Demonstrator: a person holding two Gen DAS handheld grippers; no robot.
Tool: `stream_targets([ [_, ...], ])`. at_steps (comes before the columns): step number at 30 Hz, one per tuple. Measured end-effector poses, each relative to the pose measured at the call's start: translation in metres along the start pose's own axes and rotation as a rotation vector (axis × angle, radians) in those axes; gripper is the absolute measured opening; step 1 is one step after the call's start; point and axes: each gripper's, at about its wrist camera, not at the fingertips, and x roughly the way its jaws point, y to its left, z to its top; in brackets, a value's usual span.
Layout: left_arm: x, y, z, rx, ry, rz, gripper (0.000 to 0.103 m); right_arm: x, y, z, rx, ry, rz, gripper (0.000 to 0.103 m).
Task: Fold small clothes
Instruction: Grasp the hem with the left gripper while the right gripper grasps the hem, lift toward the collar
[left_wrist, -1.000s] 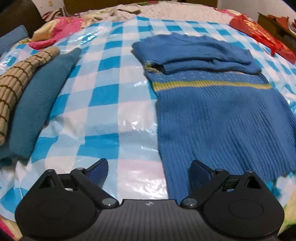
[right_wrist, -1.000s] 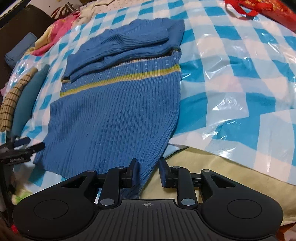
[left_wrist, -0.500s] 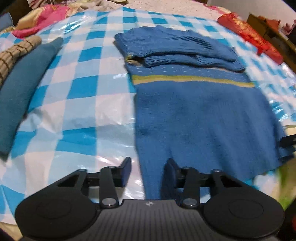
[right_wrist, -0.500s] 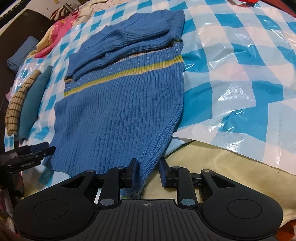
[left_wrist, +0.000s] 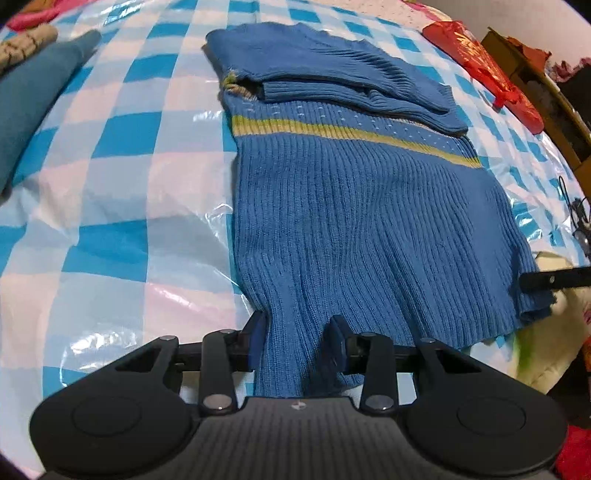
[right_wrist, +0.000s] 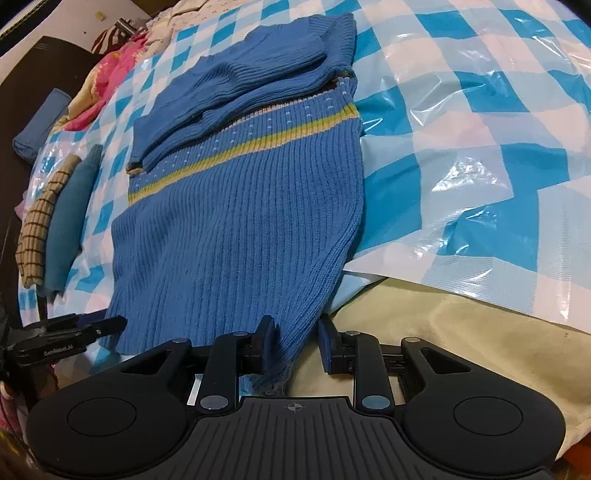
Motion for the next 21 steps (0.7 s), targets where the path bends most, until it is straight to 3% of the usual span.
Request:
stream_targets([
  [1,-0.001,0.001,0.000,-0.009,0.001,0.000,0.043,0.001,0.001,-0.001,-0.006,-0.002,0.000,0.025],
  [3,-0.004,0.002,-0.002,-0.014,-0.005,0.024,0.025,0.000,0.001,-0.003,-0.004,-0.009,0.006,0.022],
  [5,-0.005,0.007,-0.004,-0.050,-0.020,0.001,0.022,-0.001,-0.003,-0.004,0.014,-0.013,0.031,0.010],
  [10,-0.010,0.016,-0.007,-0.135,-0.063,-0.071,0.020,-0.003,-0.020,-0.008,0.156,-0.052,0.169,0.007],
  [14,-0.019,0.032,-0.003,-0.252,-0.124,-0.189,0.020,-0.010,-0.027,-0.008,0.228,-0.111,0.271,0.007],
  [21,-0.032,0.046,0.045,-0.339,-0.251,-0.315,0.020,-0.028,-0.024,0.022,0.300,-0.268,0.423,0.007],
])
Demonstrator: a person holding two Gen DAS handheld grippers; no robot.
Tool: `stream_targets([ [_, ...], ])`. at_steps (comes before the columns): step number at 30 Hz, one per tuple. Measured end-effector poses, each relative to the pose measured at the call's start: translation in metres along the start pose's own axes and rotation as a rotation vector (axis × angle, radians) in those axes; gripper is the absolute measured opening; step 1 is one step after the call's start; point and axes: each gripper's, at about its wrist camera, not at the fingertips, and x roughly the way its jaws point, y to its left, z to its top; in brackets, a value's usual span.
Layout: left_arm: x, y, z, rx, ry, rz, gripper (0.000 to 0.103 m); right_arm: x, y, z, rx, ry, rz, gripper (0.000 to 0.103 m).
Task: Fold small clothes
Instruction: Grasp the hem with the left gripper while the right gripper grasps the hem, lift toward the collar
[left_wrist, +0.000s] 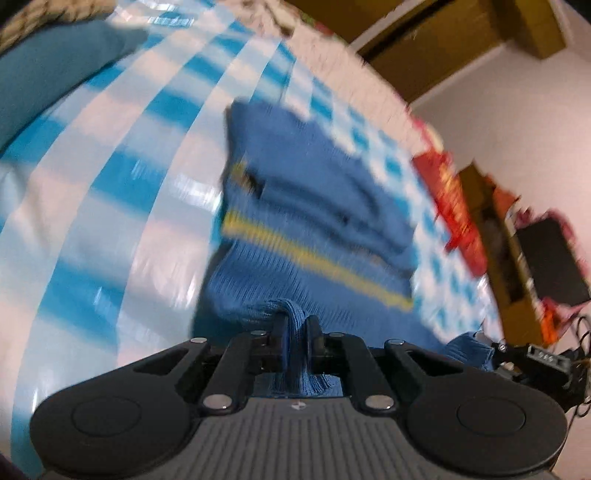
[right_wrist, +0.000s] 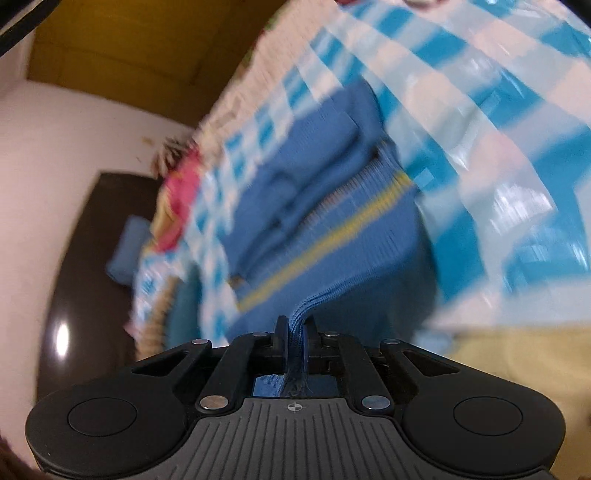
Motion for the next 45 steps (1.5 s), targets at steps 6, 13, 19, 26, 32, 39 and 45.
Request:
stream_targets([
  [6,0.020,-0.010,0.071,0.033,-0.116,-0.051,0.020,0.013,0.017,0.060,0.001,-0.131,0.064,0.007],
  [13,0.079,0.004,0.145,0.037,-0.189,-0.001,0.020,0.064,0.014,0.140,0.013,-0.229,0.032,0.007],
  [19,0.115,0.025,0.158,0.041,-0.202,0.125,0.021,0.128,-0.006,0.181,0.028,-0.241,-0.094,0.012],
  [26,0.091,0.034,0.144,0.035,-0.254,0.150,0.044,0.130,-0.009,0.168,-0.063,-0.259,-0.177,0.035],
  [32,0.084,0.029,0.132,0.073,-0.239,0.153,0.049,0.117,0.013,0.162,-0.336,-0.314,-0.289,0.048],
  [39,0.119,0.019,0.137,0.110,-0.178,0.167,0.051,0.155,0.017,0.165,-0.509,-0.215,-0.399,0.060],
  [45,0.135,0.011,0.143,0.166,-0.163,0.250,0.027,0.171,0.010,0.168,-0.496,-0.171,-0.403,0.040],
])
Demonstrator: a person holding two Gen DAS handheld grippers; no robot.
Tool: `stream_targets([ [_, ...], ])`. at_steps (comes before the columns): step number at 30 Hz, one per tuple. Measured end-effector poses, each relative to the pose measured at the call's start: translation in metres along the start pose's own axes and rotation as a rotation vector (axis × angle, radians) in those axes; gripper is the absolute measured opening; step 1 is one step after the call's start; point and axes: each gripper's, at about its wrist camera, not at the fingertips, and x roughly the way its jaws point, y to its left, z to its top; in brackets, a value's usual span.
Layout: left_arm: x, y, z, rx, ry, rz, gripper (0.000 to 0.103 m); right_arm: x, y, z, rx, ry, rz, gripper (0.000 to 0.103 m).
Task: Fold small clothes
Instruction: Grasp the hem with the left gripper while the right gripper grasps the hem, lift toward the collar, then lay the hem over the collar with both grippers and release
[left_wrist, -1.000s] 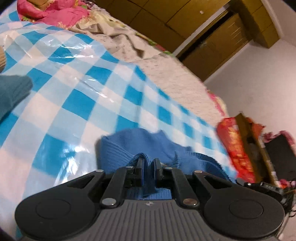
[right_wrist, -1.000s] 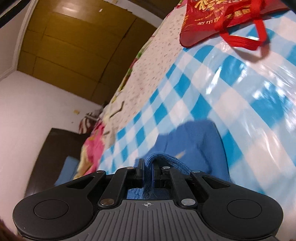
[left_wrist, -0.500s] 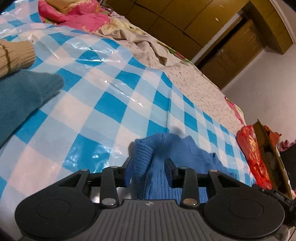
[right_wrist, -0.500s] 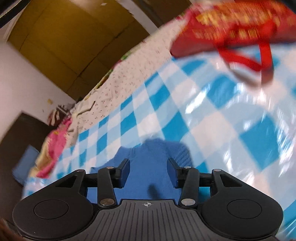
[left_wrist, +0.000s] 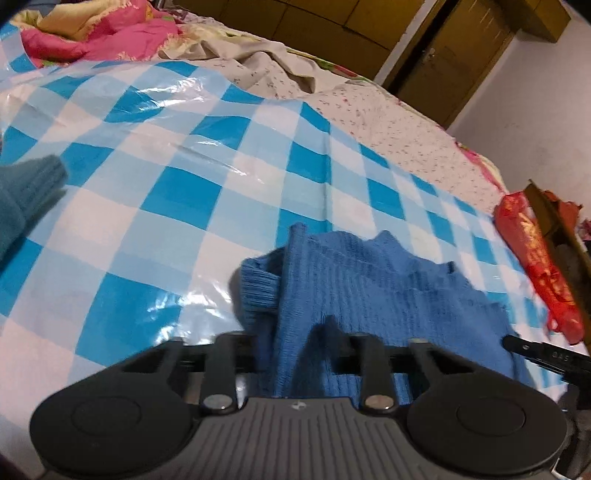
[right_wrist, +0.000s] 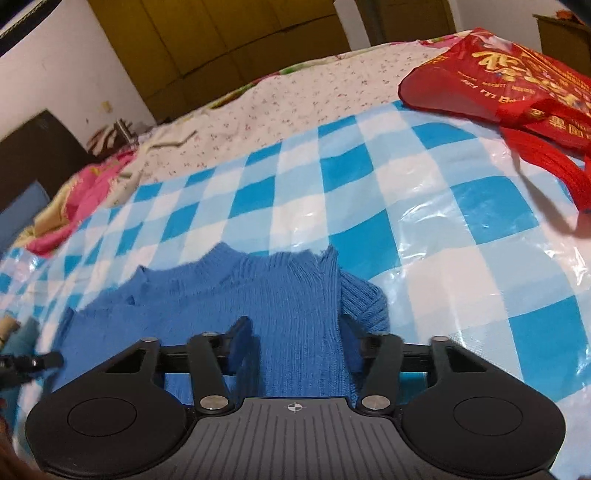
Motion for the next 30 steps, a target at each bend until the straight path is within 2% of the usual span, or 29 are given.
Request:
stream_targets([
  [1,-0.001,0.001,0.000,-0.007,-0.005,-0.001,0.027,0.001,0.001,0.000,-0.009,0.006,-0.023,0.026],
  [4,-0.007,0.005,-0.001,-0.035,-0.038,-0.020,0.023,-0.001,-0.004,0.003,0.024,0.014,-0.020,0.007],
  [7,-0.010,0.004,-0.002,-0.040,-0.068,-0.017,0.022,-0.009,-0.004,0.008,0.043,-0.023,-0.016,0.007],
  [10,-0.002,0.008,-0.004,-0.060,-0.064,-0.007,0.022,-0.010,-0.006,0.011,0.072,-0.060,-0.025,0.007],
  [15,-0.001,0.008,-0.007,-0.052,-0.061,0.011,0.024,0.005,-0.014,-0.003,0.075,-0.024,-0.103,0.006],
  [17,-0.009,0.007,-0.006,-0.047,-0.074,0.013,0.024,0.003,-0.017,-0.003,0.101,-0.022,-0.091,0.008],
  [19,-0.018,0.006,-0.005,-0.037,-0.098,0.030,0.024,-0.002,-0.017,0.001,0.124,-0.036,-0.072,0.015],
  [22,-0.030,0.007,-0.005,-0.032,-0.134,0.062,0.024,-0.017,-0.012,0.003,0.108,-0.072,-0.069,0.015],
  [27,-0.048,-0.008,-0.023,0.050,-0.169,0.068,0.025,-0.039,-0.017,-0.006,0.151,-0.088,-0.052,0.016],
  [30,-0.043,-0.022,-0.038,0.123,-0.135,0.073,0.025,-0.053,-0.013,-0.023,0.141,-0.088,-0.035,0.017],
])
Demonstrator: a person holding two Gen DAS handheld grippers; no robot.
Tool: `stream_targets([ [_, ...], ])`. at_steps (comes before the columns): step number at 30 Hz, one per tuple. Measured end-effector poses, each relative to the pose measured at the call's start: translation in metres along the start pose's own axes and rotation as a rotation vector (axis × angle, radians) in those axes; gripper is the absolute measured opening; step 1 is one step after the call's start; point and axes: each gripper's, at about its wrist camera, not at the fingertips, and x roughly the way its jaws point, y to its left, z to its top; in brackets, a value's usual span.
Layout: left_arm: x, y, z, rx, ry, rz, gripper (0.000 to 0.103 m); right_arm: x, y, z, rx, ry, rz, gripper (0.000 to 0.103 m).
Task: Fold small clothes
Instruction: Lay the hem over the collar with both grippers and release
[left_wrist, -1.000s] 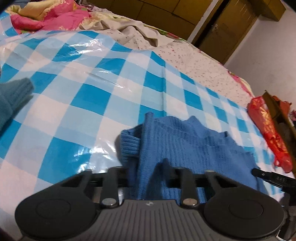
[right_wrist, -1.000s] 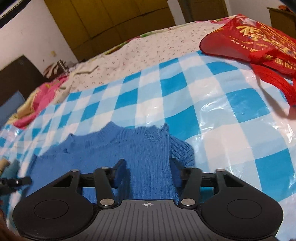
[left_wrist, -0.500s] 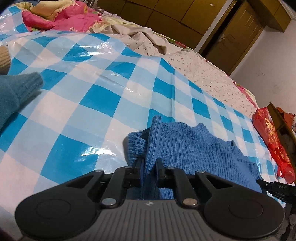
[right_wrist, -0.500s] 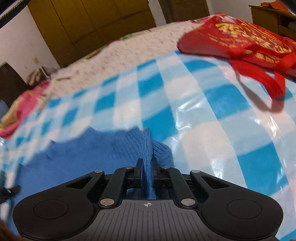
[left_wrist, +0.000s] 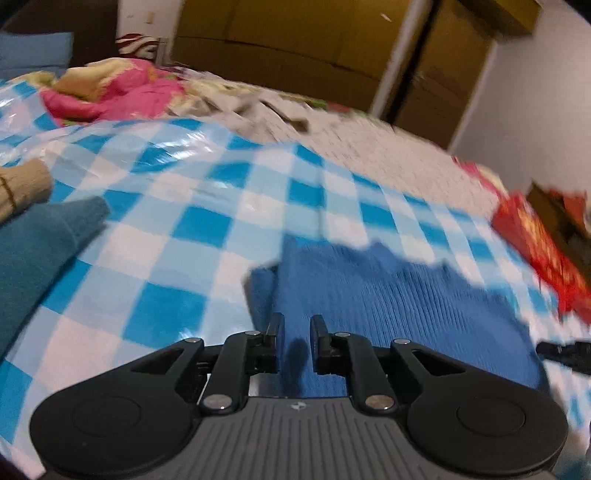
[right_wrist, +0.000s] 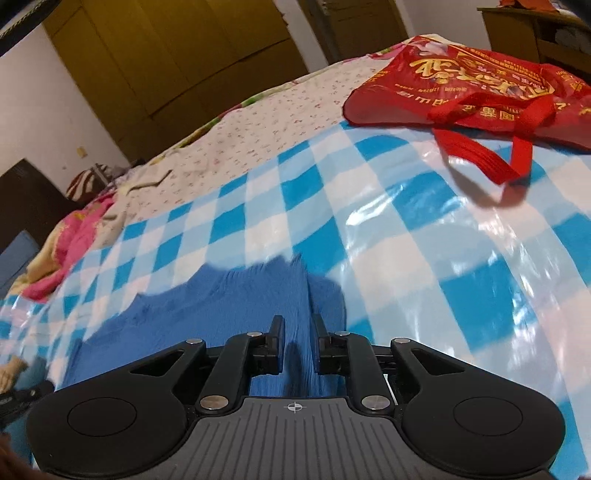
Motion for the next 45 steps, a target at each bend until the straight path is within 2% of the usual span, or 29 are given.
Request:
stream_targets([
  [2,0.010,-0.003,-0.009,0.011,0.053,0.018,0.025,0.001,0.001,-0.011,-0.034,0.028,-0.023,0.023],
  [4,0.013,0.000,-0.015,-0.002,0.063,0.025,0.026,0.006,-0.003,-0.017,-0.022,0.062,-0.054,0.025],
  [8,0.000,0.006,-0.015,-0.028,0.050,0.004,0.027,-0.004,-0.024,-0.020,0.147,0.093,0.042,0.031],
  [10,-0.007,0.008,-0.018,-0.029,0.047,-0.001,0.030,-0.014,-0.028,-0.026,0.167,0.106,0.084,0.044],
  [13,-0.011,0.016,-0.028,-0.063,0.066,-0.002,0.036,-0.025,-0.028,-0.039,0.160,0.141,0.129,0.054],
  [14,-0.010,0.019,-0.032,-0.078,0.080,-0.005,0.040,-0.025,-0.027,-0.045,0.150,0.160,0.135,0.054],
  [16,-0.007,0.025,-0.039,-0.115,0.100,-0.019,0.041,-0.021,-0.025,-0.054,0.132,0.185,0.138,0.056],
  [21,-0.018,0.020,-0.040,-0.122,0.092,-0.077,0.044,-0.004,-0.024,-0.058,0.179,0.212,0.176,0.060],
  [23,-0.017,0.019,-0.040,-0.107,0.103,-0.069,0.046,-0.004,-0.025,-0.057,0.196,0.219,0.196,0.060],
  [25,-0.008,0.017,-0.044,-0.106,0.142,-0.055,0.046,-0.006,-0.027,-0.059,0.194,0.225,0.205,0.060],
  [28,-0.008,0.008,-0.047,-0.062,0.145,-0.034,0.044,-0.005,-0.029,-0.061,0.206,0.219,0.209,0.060],
  [29,-0.009,0.007,-0.048,-0.059,0.155,-0.044,0.035,-0.004,-0.028,-0.062,0.211,0.220,0.206,0.058],
  [30,-0.009,0.006,-0.048,-0.058,0.171,-0.057,0.026,-0.004,-0.027,-0.062,0.209,0.223,0.202,0.053],
  [31,-0.010,0.006,-0.050,-0.059,0.183,-0.064,0.025,-0.003,-0.026,-0.061,0.199,0.230,0.185,0.041],
  [34,-0.013,0.007,-0.052,-0.062,0.194,-0.065,0.023,-0.002,-0.030,-0.061,0.207,0.260,0.168,0.021],
  [37,-0.019,0.008,-0.056,-0.069,0.223,-0.073,0.023,-0.009,-0.035,-0.067,0.220,0.274,0.176,0.016],
  [45,-0.058,0.007,-0.080,-0.031,0.300,-0.069,0.023,-0.051,-0.033,-0.082,0.178,0.329,0.180,0.015],
])
